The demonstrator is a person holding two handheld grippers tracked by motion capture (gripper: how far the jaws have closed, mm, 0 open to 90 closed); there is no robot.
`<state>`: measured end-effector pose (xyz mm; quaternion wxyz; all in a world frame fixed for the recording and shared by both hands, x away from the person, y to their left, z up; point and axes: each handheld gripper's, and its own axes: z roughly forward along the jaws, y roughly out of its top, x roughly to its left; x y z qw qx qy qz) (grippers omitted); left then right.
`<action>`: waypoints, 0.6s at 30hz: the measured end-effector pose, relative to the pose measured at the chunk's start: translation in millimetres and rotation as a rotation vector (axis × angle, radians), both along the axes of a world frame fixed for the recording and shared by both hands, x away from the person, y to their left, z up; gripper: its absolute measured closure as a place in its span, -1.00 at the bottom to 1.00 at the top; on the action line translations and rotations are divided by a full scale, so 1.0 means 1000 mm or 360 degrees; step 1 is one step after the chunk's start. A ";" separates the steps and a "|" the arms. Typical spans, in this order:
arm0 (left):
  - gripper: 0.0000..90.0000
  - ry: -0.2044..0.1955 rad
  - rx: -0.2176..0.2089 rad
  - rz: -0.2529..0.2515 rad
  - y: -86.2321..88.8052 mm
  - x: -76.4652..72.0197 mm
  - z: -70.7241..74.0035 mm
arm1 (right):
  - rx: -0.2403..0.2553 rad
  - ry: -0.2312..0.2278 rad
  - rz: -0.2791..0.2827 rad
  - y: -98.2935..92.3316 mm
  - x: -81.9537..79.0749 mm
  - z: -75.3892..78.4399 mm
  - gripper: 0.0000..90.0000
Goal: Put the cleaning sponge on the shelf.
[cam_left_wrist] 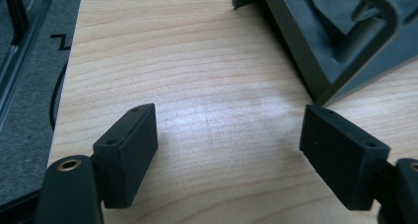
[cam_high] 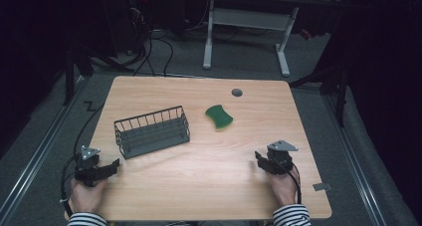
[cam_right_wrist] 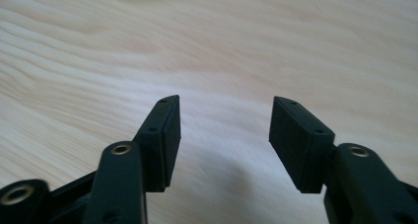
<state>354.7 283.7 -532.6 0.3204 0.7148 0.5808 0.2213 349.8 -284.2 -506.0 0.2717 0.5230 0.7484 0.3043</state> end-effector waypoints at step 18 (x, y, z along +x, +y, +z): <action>-0.23 -0.0092 -0.0051 -0.0173 -0.021 -0.011 0.026 | 0.0255 0.0078 0.0429 0.080 0.050 0.017 0.28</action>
